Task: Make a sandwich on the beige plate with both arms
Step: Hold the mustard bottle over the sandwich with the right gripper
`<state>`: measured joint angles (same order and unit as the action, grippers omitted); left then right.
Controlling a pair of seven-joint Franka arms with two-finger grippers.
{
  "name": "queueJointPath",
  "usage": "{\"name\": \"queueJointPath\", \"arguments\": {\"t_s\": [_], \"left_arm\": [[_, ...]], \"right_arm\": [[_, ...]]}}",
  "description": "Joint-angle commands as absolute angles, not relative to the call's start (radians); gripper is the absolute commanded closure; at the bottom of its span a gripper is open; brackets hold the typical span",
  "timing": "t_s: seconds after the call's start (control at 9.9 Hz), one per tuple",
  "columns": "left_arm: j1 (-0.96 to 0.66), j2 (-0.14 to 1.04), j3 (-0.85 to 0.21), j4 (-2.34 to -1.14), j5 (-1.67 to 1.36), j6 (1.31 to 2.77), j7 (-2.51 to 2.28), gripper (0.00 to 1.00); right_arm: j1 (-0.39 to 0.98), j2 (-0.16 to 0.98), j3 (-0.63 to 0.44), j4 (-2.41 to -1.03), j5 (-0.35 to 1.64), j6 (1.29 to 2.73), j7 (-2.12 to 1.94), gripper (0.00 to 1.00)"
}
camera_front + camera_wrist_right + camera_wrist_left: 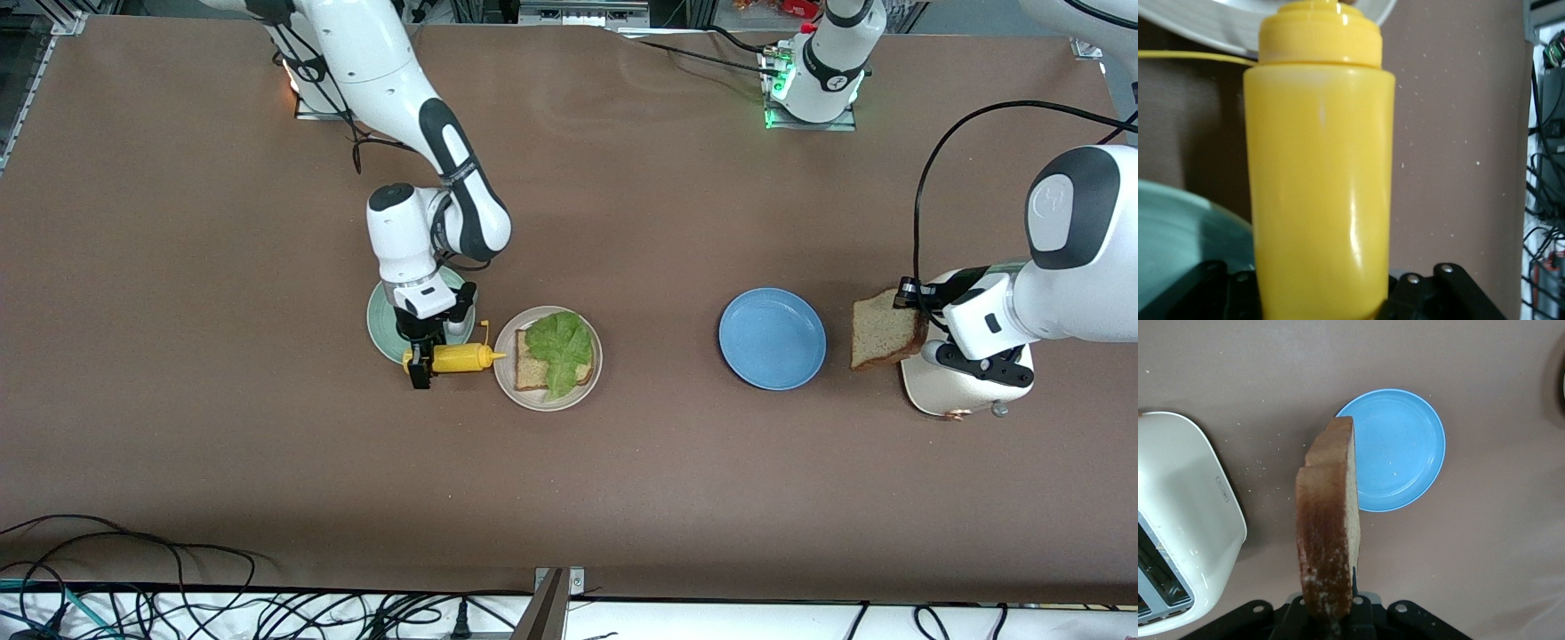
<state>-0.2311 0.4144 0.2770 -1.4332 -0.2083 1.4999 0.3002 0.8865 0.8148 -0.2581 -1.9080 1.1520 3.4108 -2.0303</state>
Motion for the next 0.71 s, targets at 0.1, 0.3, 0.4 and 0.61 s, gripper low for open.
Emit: {"name": "queueJointPath", "arguments": {"t_s": [0.1, 0.3, 0.4, 0.61], "left_arm": [[-0.232, 0.419, 0.279, -1.410, -0.198, 1.486, 0.291, 1.00], [-0.232, 0.420, 0.279, -1.410, -0.198, 1.486, 0.291, 1.00], [-0.233, 0.423, 0.279, -1.410, -0.198, 1.486, 0.291, 1.00], [-0.232, 0.423, 0.279, -1.410, -0.198, 1.486, 0.291, 1.00]], "right_arm": [[0.980, 0.882, -0.339, -1.921, 1.150, 3.432, -2.036, 1.00], [0.979, 0.881, -0.341, -1.918, 1.150, 3.428, -2.039, 1.00], [0.976, 0.873, -0.342, -1.914, 1.150, 3.418, -2.039, 1.00], [0.957, 0.824, -0.369, -1.922, 1.150, 3.336, -2.040, 1.00]]}}
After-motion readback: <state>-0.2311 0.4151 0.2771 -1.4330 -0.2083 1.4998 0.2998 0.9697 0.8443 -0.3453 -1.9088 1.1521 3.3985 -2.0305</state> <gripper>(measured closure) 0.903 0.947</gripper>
